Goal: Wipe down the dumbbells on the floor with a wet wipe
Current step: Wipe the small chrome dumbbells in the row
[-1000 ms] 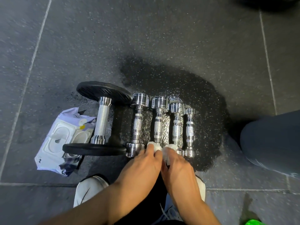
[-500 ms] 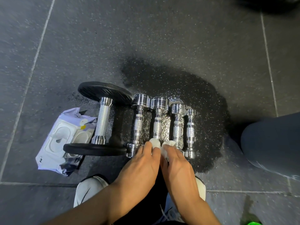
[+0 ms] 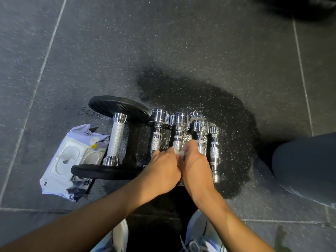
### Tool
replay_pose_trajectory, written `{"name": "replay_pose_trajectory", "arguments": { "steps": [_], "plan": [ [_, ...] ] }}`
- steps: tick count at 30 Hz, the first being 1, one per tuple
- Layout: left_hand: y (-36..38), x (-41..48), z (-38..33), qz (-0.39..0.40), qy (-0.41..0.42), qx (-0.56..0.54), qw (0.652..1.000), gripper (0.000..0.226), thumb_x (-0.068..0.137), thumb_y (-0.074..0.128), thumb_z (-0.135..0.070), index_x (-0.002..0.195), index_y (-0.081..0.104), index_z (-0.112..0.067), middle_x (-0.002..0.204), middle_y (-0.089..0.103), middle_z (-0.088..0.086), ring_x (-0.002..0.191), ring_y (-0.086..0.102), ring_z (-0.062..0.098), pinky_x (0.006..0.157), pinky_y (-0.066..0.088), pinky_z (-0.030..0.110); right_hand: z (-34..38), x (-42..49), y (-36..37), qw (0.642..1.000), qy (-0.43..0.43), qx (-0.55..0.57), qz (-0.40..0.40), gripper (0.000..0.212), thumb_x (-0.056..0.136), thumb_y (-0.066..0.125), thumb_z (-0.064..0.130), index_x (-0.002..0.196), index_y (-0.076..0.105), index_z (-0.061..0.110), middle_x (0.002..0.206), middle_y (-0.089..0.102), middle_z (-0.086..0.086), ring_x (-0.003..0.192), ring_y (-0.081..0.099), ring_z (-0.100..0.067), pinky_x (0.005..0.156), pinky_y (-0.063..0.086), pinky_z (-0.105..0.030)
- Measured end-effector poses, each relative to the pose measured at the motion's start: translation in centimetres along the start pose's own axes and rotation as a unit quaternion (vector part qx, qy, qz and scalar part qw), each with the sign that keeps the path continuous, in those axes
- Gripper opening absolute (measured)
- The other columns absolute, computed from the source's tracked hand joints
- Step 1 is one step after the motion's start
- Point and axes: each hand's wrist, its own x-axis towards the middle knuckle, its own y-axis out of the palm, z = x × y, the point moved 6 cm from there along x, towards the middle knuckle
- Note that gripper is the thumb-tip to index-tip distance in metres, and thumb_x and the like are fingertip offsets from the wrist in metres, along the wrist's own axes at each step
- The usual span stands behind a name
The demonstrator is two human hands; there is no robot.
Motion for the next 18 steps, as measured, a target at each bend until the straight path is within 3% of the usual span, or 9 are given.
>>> {"name": "replay_pose_trajectory", "arguments": {
  "steps": [2, 4, 6, 8, 10, 12, 14, 16, 18],
  "plan": [
    [-0.5, 0.5, 0.0, -0.010, -0.009, -0.050, 0.999, 0.034, 0.099, 0.039, -0.008, 0.131, 0.045, -0.016, 0.094, 0.045, -0.006, 0.118, 0.049, 0.027, 0.093, 0.051, 0.044, 0.1, 0.7, -0.4, 0.999, 0.003, 0.037, -0.017, 0.018, 0.102, 0.055, 0.019, 0.090, 0.042, 0.017, 0.067, 0.055, 0.002, 0.054, 0.044, -0.009, 0.046, 0.033, -0.022],
    [-1.0, 1.0, -0.1, -0.029, -0.005, -0.094, 0.995, 0.039, 0.098, 0.039, -0.004, 0.134, 0.043, -0.018, 0.093, 0.042, -0.008, 0.117, 0.051, 0.030, 0.081, 0.052, 0.041, 0.8, 1.5, -0.8, 0.996, -0.016, 0.081, -0.032, 0.020, 0.103, 0.058, 0.016, 0.089, 0.044, 0.012, 0.065, 0.054, -0.001, 0.051, 0.038, -0.006, 0.045, 0.034, -0.021],
    [-1.6, 1.5, -0.1, -0.054, 0.009, -0.121, 0.991, 0.046, 0.097, 0.040, -0.003, 0.138, 0.041, -0.023, 0.107, 0.049, 0.000, 0.110, 0.056, 0.028, 0.067, 0.045, 0.029, 0.8, 2.8, -1.0, 0.984, -0.004, 0.169, -0.060, 0.019, 0.101, 0.060, 0.004, 0.088, 0.047, 0.003, 0.062, 0.049, -0.008, 0.047, 0.034, -0.005, 0.042, 0.032, -0.019],
    [-1.8, 1.9, -0.1, -0.068, 0.027, -0.142, 0.987, 0.056, 0.096, 0.042, -0.002, 0.145, 0.035, -0.029, 0.121, 0.049, 0.002, 0.093, 0.059, 0.018, 0.059, 0.041, 0.022, 0.2, 4.1, -1.0, 0.948, 0.038, 0.302, -0.092, 0.015, 0.101, 0.054, -0.006, 0.088, 0.046, -0.007, 0.065, 0.039, -0.024, 0.053, 0.031, -0.012, 0.047, 0.035, -0.014],
    [-1.9, 1.8, -0.4, -0.065, 0.038, -0.149, 0.986, 0.063, 0.095, 0.042, 0.000, 0.149, 0.031, -0.030, 0.131, 0.045, 0.000, 0.101, 0.057, 0.013, 0.070, 0.048, 0.022, -0.3, 4.6, -0.4, 0.902, 0.064, 0.412, -0.112, 0.010, 0.102, 0.050, -0.009, 0.092, 0.048, -0.012, 0.069, 0.038, -0.034, 0.060, 0.032, -0.023, 0.054, 0.043, -0.014],
    [-1.7, 1.7, -0.8, -0.055, 0.061, -0.131, 0.988, 0.064, 0.093, 0.042, 0.003, 0.150, 0.032, -0.025, 0.143, 0.040, -0.002, 0.133, 0.041, 0.011, 0.104, 0.043, 0.029, -0.5, 3.8, 0.1, 0.925, 0.059, 0.353, -0.127, 0.012, 0.105, 0.053, 0.002, 0.099, 0.055, -0.008, 0.069, 0.052, -0.025, 0.059, 0.044, -0.023, 0.053, 0.047, -0.017],
    [-1.2, 1.6, -0.8, -0.032, 0.074, -0.083, 0.993, 0.069, 0.091, 0.040, 0.005, 0.155, 0.028, -0.019, 0.155, 0.033, -0.004, 0.150, 0.017, 0.012, 0.120, 0.022, 0.027, -0.1, 2.6, 0.8, 0.976, 0.005, 0.189, -0.106, 0.013, 0.107, 0.052, 0.019, 0.107, 0.062, 0.011, 0.075, 0.067, -0.002, 0.058, 0.056, -0.016, 0.052, 0.048, -0.024],
    [-0.9, 1.7, -0.5, -0.005, 0.066, -0.038, 0.997, 0.077, 0.094, 0.037, 0.004, 0.162, 0.009, -0.017, 0.168, 0.009, -0.007, 0.154, -0.004, 0.009, 0.121, 0.001, 0.022, 0.2, 2.0, 1.1, 0.988, -0.044, 0.121, -0.083, 0.015, 0.109, 0.047, 0.022, 0.107, 0.061, 0.019, 0.075, 0.064, 0.004, 0.059, 0.055, -0.009, 0.053, 0.039, -0.021],
    [-1.1, 1.9, -0.4, -0.003, 0.056, -0.030, 0.998, 0.074, 0.098, 0.034, 0.000, 0.162, 0.004, -0.017, 0.169, 0.004, -0.008, 0.153, -0.004, 0.008, 0.119, 0.001, 0.022, 0.1, 2.1, 1.0, 0.988, -0.071, 0.108, -0.082, 0.019, 0.110, 0.044, 0.023, 0.101, 0.061, 0.019, 0.073, 0.061, 0.005, 0.058, 0.051, -0.007, 0.054, 0.036, -0.018]
  ]
}}
